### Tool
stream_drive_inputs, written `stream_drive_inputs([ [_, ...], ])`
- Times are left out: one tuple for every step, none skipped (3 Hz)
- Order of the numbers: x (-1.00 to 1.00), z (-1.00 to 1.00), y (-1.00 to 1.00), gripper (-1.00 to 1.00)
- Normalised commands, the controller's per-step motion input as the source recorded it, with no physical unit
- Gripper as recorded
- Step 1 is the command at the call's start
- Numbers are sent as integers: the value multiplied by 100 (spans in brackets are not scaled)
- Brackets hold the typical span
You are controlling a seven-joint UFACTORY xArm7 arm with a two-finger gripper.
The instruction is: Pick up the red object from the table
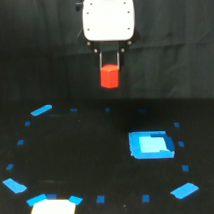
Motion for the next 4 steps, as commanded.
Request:
stream_drive_inputs([
  [-25,23,-39,-100],
  [-5,39,-15,-99],
  [-8,57,-43,-100],
  [16,6,0,-100],
])
